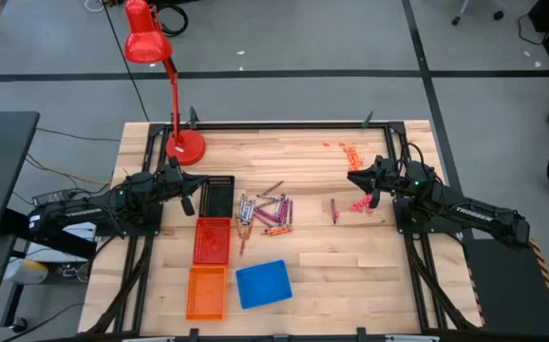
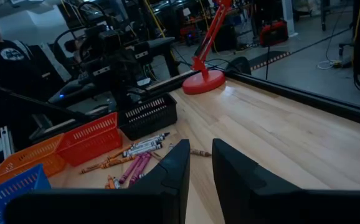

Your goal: Sort crayons

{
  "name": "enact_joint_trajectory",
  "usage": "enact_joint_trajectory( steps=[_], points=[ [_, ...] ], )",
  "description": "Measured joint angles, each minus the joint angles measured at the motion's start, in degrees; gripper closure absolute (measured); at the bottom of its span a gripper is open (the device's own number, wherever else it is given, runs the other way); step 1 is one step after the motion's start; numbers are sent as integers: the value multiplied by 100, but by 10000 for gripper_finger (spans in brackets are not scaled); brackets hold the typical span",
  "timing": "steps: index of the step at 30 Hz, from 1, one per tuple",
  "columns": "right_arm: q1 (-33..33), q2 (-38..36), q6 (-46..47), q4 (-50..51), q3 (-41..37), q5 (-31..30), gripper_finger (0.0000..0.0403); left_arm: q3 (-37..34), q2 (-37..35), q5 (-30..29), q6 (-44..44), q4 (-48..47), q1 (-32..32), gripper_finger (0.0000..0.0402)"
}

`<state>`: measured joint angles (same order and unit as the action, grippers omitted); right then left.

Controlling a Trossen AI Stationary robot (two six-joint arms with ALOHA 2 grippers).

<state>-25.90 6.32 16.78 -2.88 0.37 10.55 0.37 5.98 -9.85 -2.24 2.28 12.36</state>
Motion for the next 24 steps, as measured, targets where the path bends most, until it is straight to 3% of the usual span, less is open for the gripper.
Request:
enact_joint_trajectory(
  steps=[16, 24],
  points=[
    [1, 0, 1, 1, -1, -1, 330, -1, 2, 0, -120, 30, 0, 392],
    [1, -1, 2, 1, 0, 1, 330, -1, 0, 0, -2552, 697, -2, 392]
  ],
)
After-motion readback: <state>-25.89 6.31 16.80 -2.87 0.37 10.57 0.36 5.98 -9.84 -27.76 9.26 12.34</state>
